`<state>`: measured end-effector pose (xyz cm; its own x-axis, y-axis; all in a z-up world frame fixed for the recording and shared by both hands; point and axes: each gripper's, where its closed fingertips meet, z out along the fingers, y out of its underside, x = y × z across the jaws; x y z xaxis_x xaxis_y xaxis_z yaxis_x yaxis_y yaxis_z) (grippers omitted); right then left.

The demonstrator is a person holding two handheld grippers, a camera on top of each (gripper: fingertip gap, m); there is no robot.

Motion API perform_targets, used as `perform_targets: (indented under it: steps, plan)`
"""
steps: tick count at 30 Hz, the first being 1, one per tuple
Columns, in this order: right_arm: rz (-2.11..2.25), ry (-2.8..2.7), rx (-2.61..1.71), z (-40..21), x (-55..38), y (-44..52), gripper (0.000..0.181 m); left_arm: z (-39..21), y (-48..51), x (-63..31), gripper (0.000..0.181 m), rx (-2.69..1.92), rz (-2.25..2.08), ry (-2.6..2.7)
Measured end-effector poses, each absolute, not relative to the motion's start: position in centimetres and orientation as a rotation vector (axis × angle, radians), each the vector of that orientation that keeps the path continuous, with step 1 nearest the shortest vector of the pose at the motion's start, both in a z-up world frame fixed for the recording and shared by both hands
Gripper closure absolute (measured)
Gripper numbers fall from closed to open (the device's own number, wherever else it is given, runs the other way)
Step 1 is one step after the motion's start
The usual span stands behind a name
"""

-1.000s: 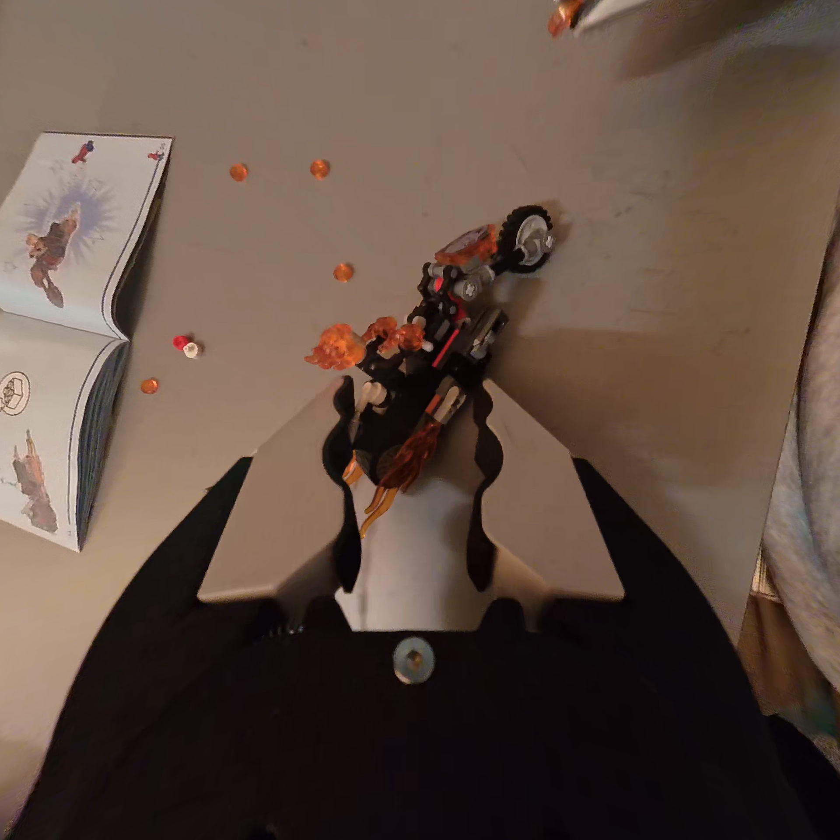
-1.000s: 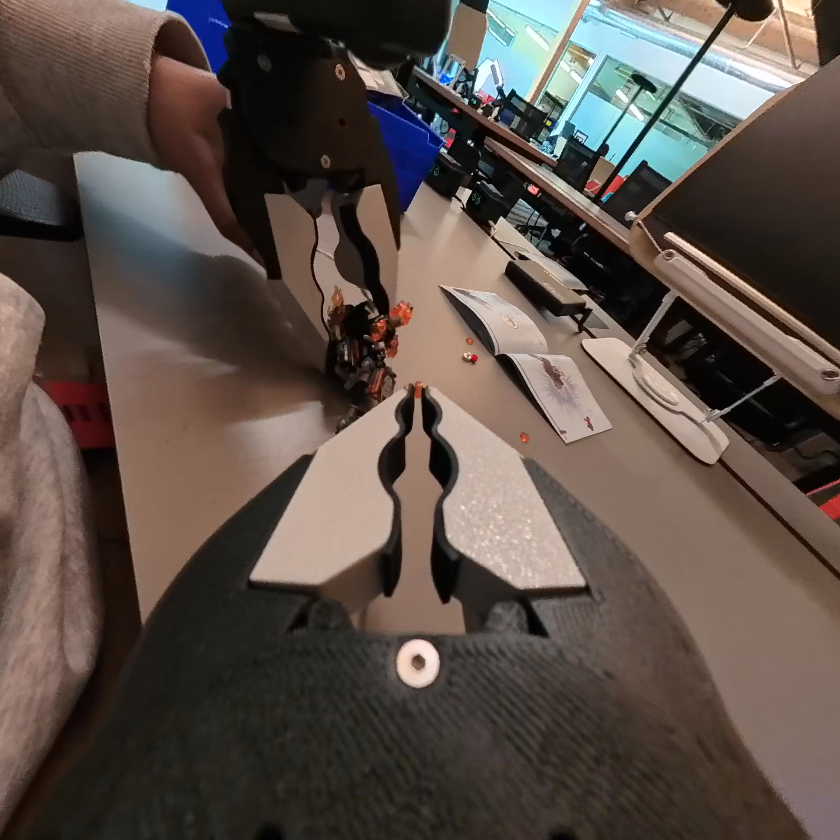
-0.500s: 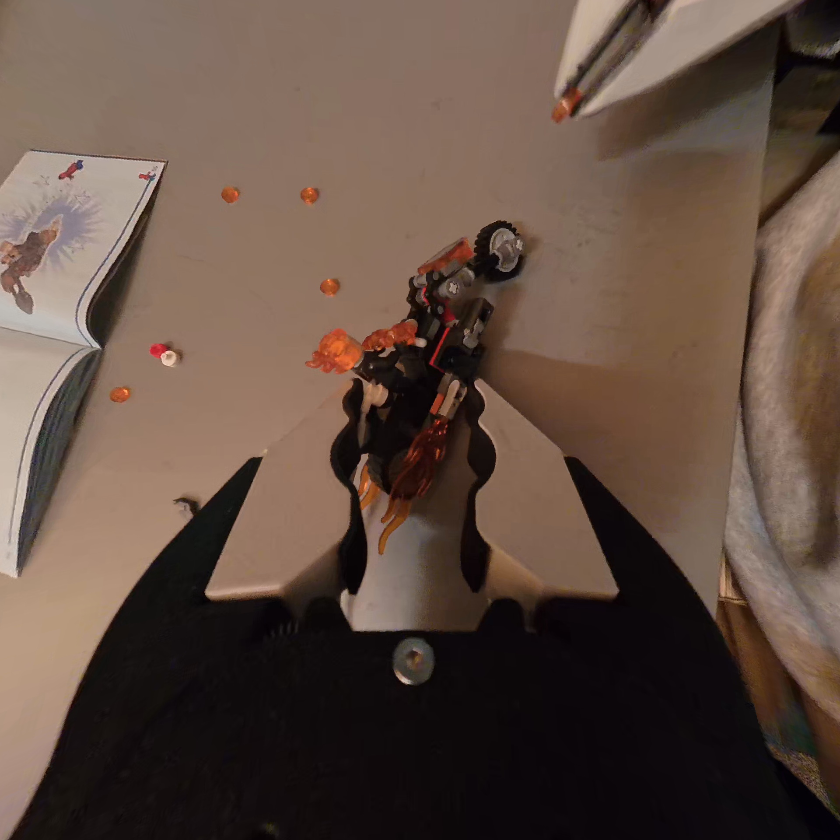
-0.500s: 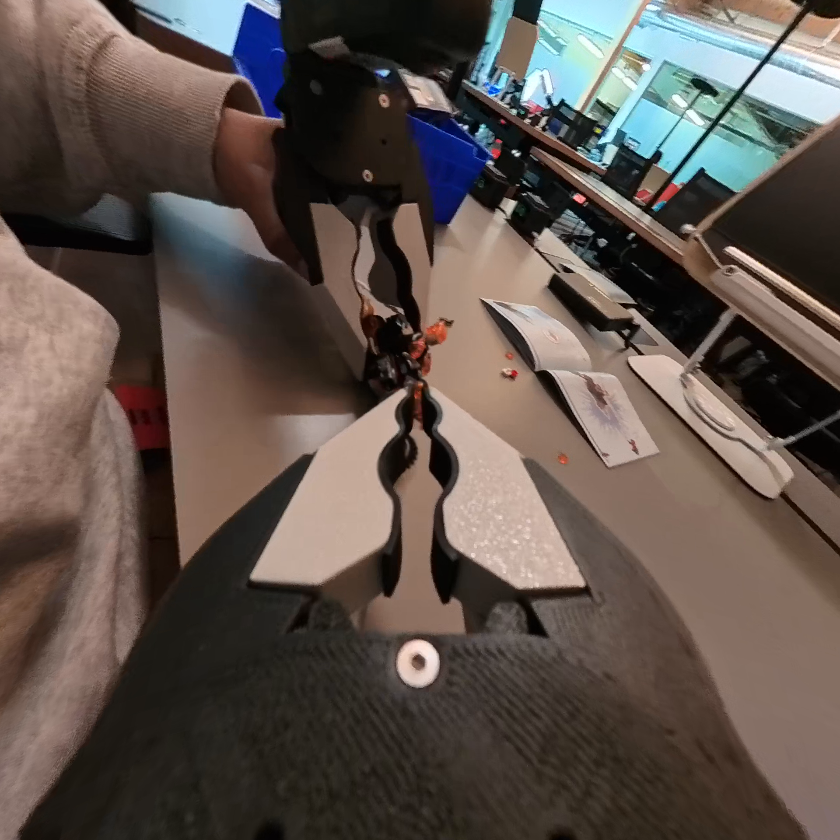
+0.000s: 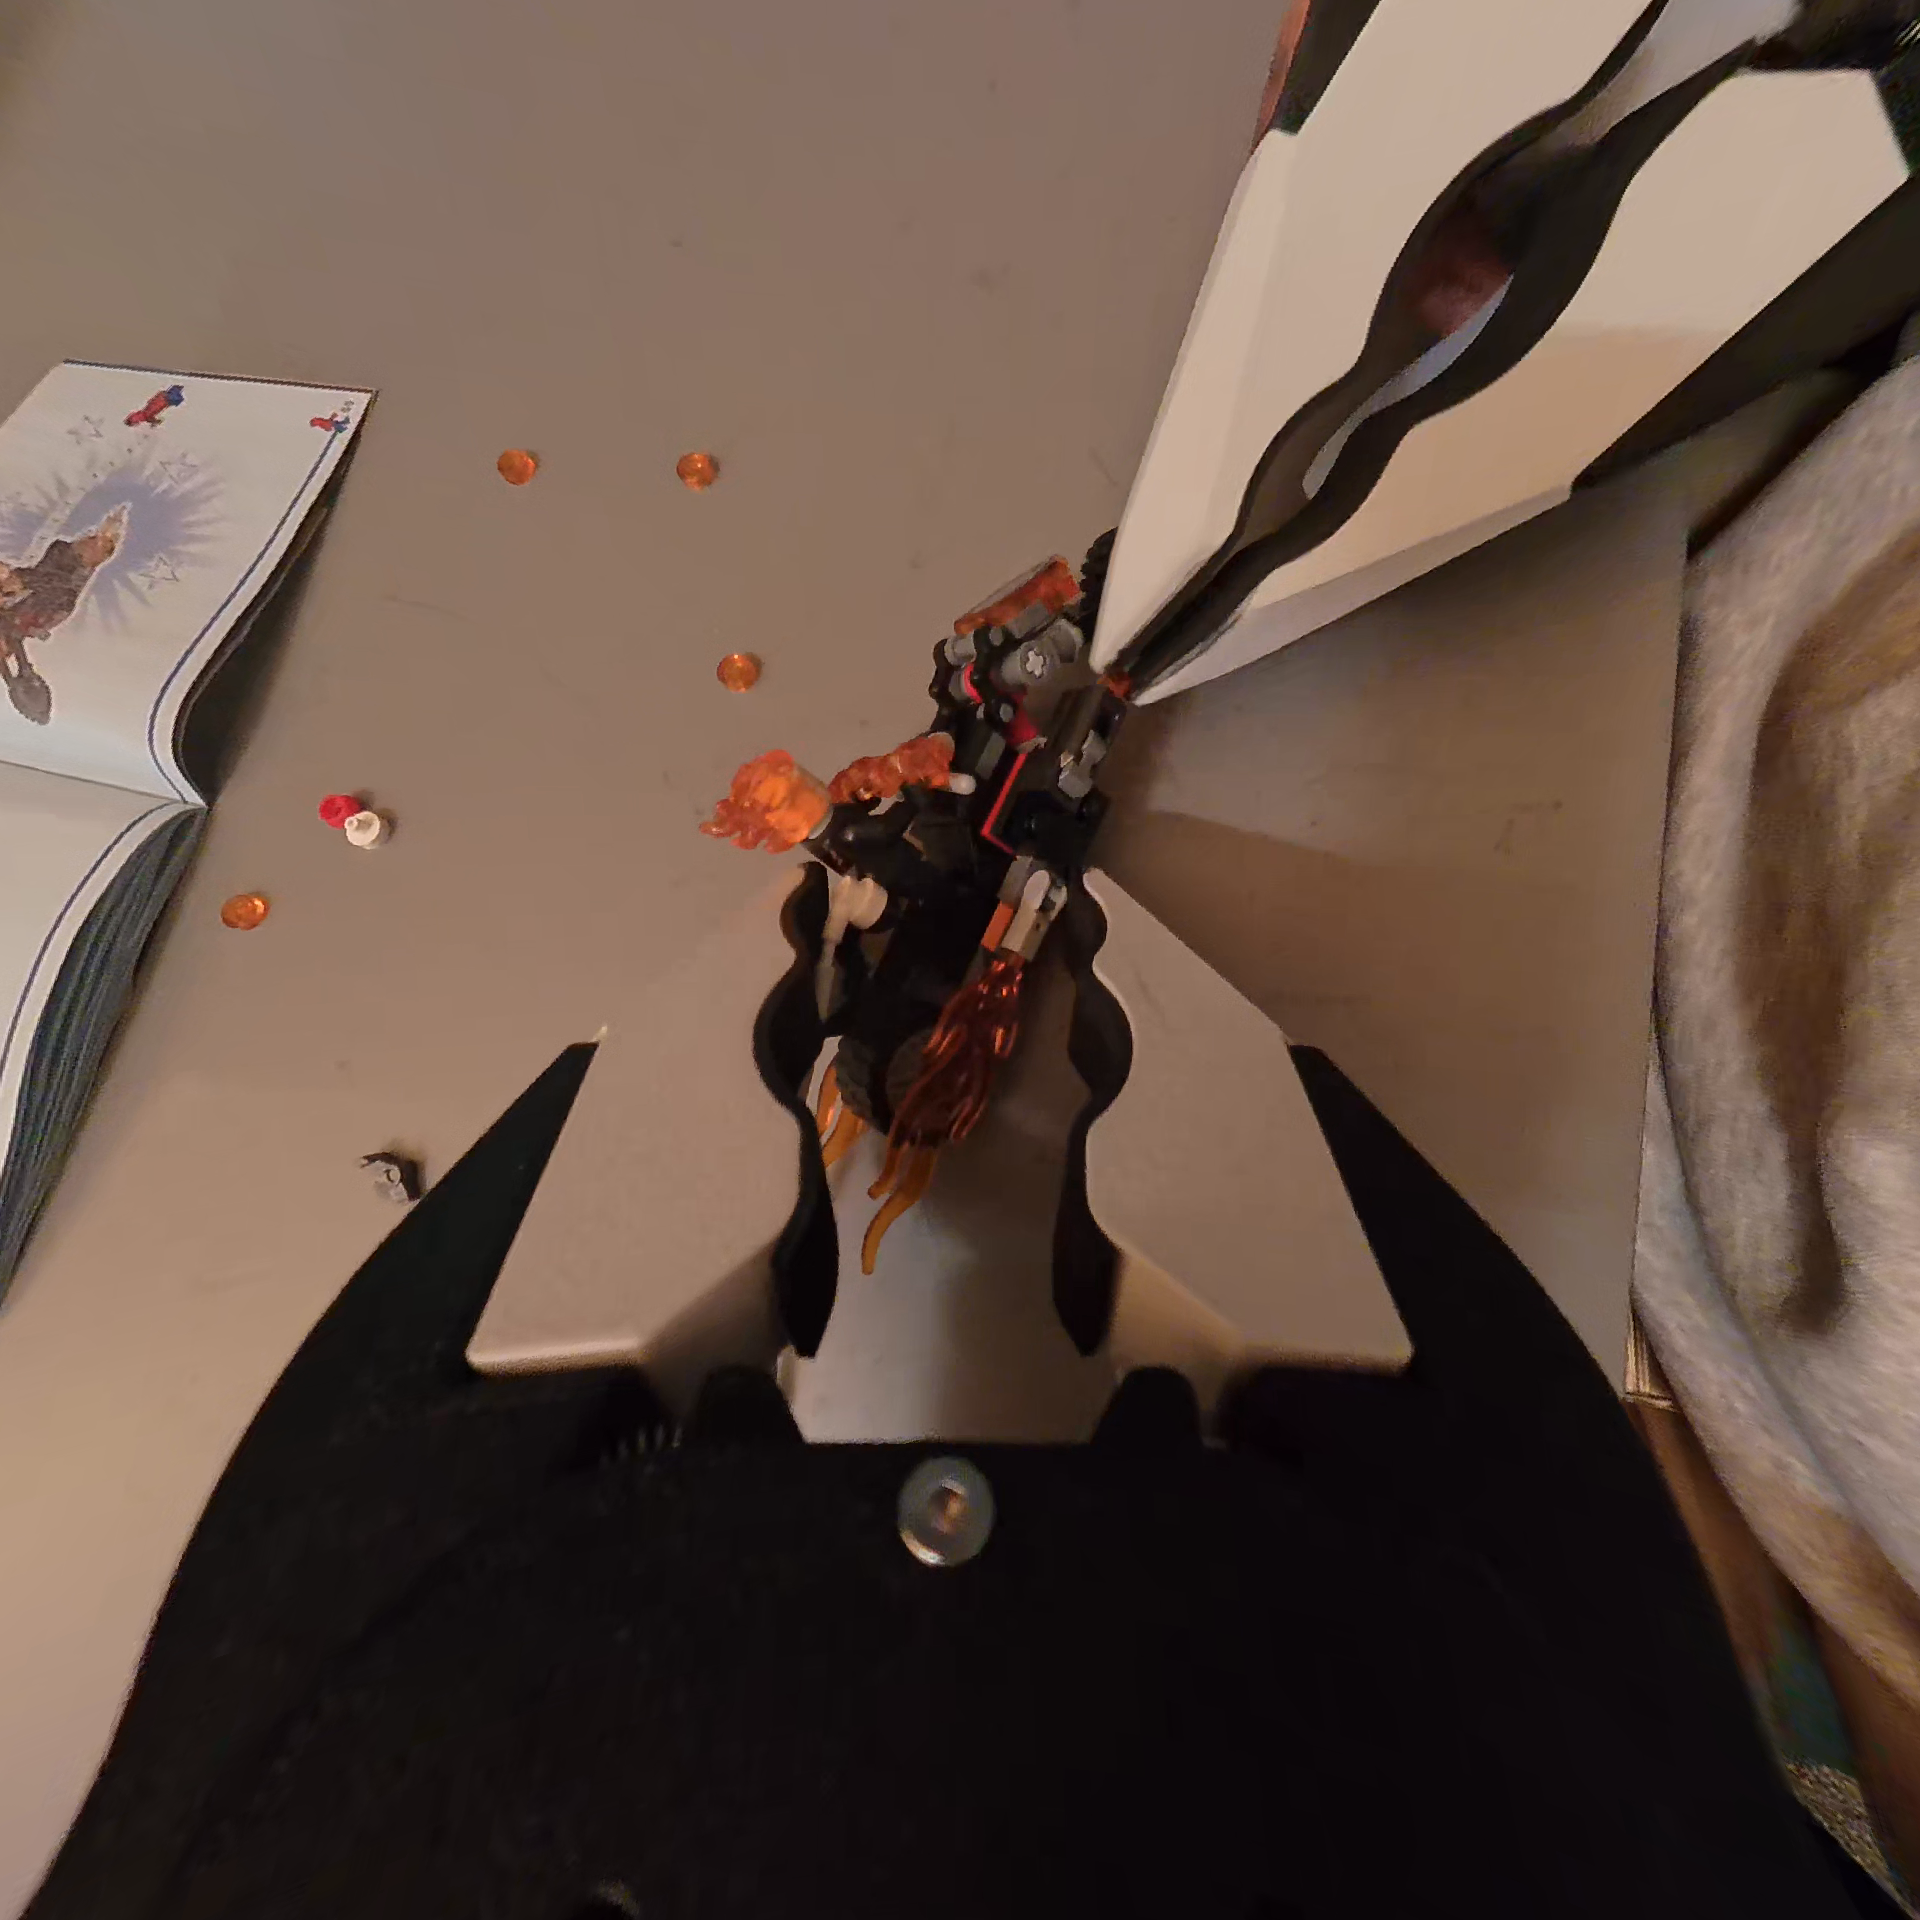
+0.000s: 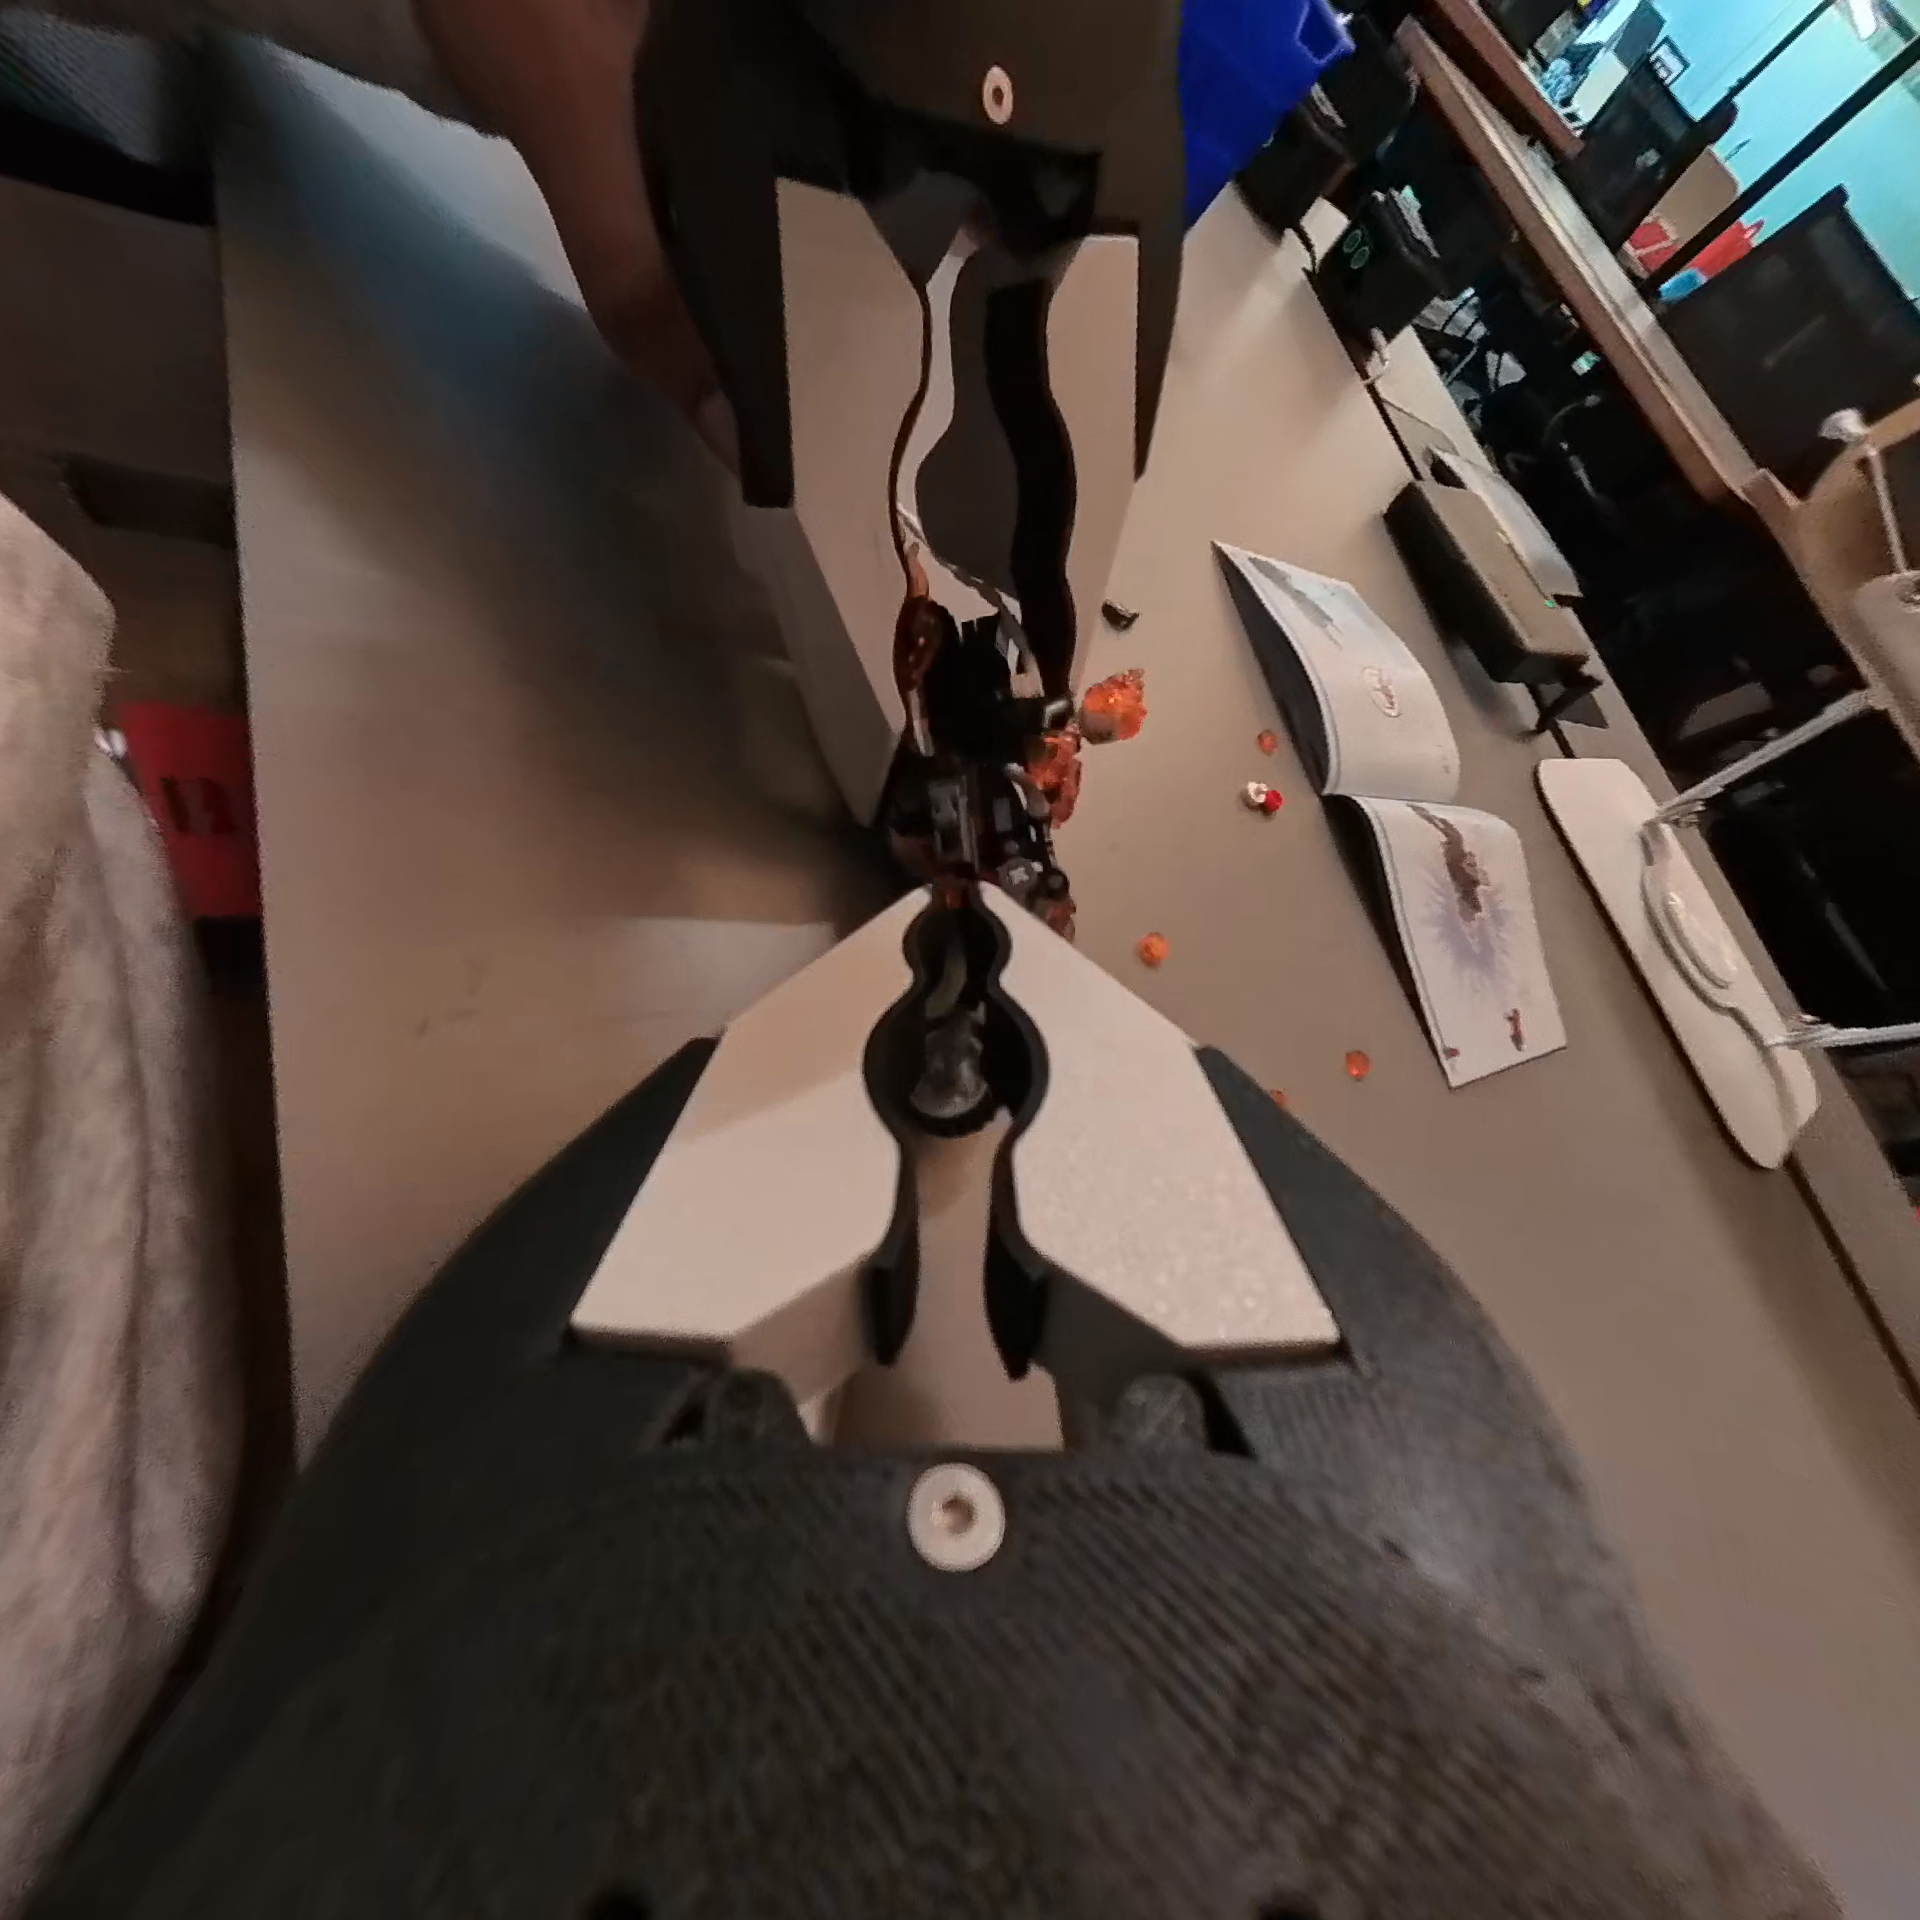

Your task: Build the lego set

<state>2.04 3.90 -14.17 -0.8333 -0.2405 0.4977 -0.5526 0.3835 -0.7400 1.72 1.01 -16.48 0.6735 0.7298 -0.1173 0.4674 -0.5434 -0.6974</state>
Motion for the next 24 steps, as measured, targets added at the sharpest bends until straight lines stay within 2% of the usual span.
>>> perform_targets:
  steps: [24]
  plan:
    - [1.428, -2.249, 0.899, -14.06, 1.93, 3.77, 0.181, -16.52, 1.21, 1.44, 0.137, -2.207, 0.493, -0.897]
